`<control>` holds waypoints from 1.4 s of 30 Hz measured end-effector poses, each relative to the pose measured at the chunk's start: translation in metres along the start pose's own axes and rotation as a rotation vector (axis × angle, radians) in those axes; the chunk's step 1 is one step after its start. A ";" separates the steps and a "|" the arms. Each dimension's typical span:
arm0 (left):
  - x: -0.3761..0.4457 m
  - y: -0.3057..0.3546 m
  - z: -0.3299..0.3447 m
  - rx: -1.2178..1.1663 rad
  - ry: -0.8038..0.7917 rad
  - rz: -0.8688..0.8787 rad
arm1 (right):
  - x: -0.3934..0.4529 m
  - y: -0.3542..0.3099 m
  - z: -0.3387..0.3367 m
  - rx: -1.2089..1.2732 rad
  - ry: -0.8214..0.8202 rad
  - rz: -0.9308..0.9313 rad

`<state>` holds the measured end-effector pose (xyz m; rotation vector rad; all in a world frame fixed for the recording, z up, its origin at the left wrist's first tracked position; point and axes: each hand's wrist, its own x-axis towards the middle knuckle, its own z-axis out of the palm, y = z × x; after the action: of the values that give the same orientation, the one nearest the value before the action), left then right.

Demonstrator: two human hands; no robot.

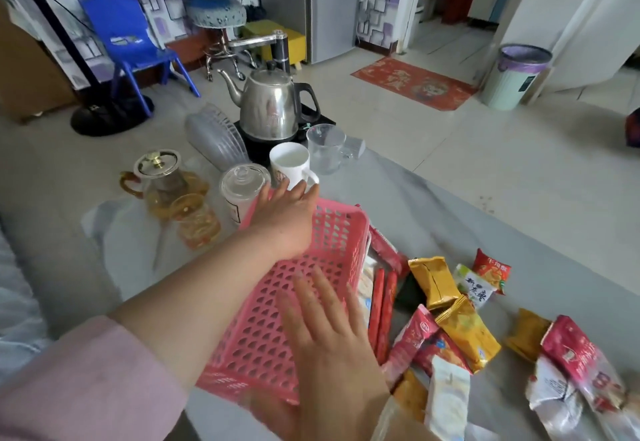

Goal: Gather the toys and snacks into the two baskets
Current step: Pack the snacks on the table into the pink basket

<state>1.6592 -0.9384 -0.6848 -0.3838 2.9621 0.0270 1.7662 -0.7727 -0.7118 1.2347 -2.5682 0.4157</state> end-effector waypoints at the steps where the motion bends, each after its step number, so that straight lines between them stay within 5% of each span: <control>1: 0.001 -0.002 0.003 0.013 0.039 0.015 | -0.007 -0.009 0.008 -0.004 0.054 -0.087; 5: -0.006 -0.008 0.002 0.077 0.227 0.072 | -0.032 -0.029 0.017 0.084 0.090 -0.237; 19: -0.121 -0.080 -0.024 -0.100 0.490 0.047 | -0.122 -0.074 -0.041 -0.148 0.169 -0.125; 26: -0.190 -0.104 -0.030 -0.240 0.308 0.040 | -0.141 -0.050 -0.104 -0.247 0.173 -0.018; 35: -0.227 -0.088 -0.015 -1.036 -0.040 -0.055 | -0.156 -0.029 -0.127 -0.120 0.352 0.051; 42: -0.230 -0.043 -0.014 -1.231 -0.228 -0.126 | -0.172 0.006 -0.145 -0.140 0.432 0.058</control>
<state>1.8880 -0.9228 -0.6351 -0.6091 2.3085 1.7359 1.8811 -0.5937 -0.6390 0.9077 -2.2239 0.4490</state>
